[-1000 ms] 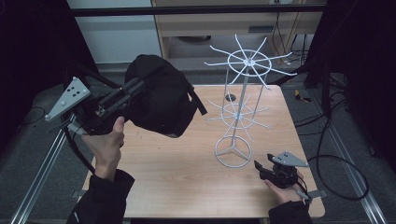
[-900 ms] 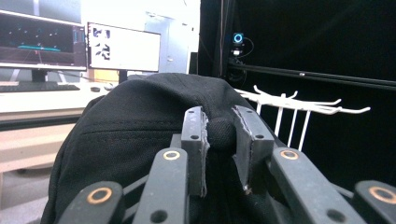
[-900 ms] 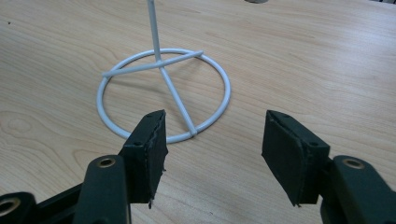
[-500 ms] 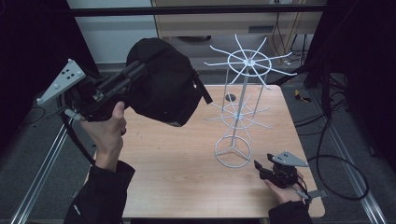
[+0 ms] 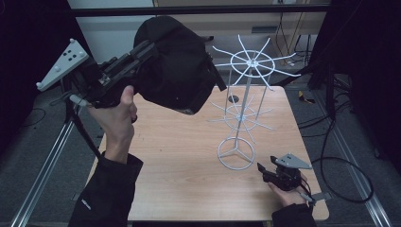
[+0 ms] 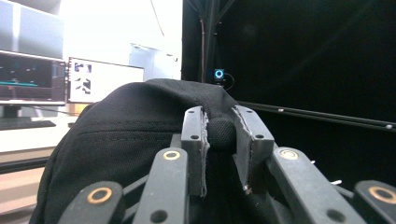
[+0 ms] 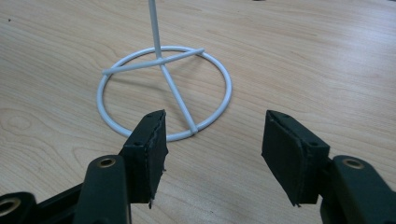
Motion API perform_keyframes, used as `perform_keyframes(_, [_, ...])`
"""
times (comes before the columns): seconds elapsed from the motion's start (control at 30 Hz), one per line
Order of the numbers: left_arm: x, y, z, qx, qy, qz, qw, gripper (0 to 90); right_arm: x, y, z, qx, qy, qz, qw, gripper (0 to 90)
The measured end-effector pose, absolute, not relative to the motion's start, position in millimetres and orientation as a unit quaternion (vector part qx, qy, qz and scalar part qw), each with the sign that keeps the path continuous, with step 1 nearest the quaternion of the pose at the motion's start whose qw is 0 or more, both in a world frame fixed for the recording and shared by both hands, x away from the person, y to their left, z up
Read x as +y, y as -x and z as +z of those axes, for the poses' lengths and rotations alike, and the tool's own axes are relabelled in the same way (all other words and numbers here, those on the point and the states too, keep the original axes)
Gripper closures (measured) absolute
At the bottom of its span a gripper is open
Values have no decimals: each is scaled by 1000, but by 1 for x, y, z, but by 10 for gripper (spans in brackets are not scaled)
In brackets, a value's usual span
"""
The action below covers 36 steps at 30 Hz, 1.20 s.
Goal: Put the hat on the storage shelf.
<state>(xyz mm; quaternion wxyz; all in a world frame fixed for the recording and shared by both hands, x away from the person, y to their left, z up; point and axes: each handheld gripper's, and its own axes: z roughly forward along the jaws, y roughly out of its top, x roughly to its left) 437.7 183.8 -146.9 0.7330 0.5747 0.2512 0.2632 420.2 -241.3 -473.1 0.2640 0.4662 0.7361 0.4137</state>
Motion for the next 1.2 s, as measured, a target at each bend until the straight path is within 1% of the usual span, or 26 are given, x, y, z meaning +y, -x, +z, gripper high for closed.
perform_keyframes(0.17, [169,-446,-154,253,-585,249,729,743,-241,-420,-473,738,-464,413,264,403])
perform_keyframes(0.47, [170,-458,-179,268,-591,221,728,741,-240,-420,-473,738,-464,414,262,403])
perform_keyframes(0.83, [177,-471,-224,297,-634,207,684,734,-240,-421,-474,741,-461,410,264,401])
perform_keyframes(0.97, [175,-475,-239,304,-648,204,668,732,-239,-421,-475,742,-462,408,263,401])
perform_keyframes(1.0, [172,-476,-245,305,-658,201,658,732,-239,-421,-475,742,-463,409,260,401])
perform_keyframes(1.2, [162,-481,-258,309,-680,200,634,725,-239,-422,-475,743,-462,408,261,400])
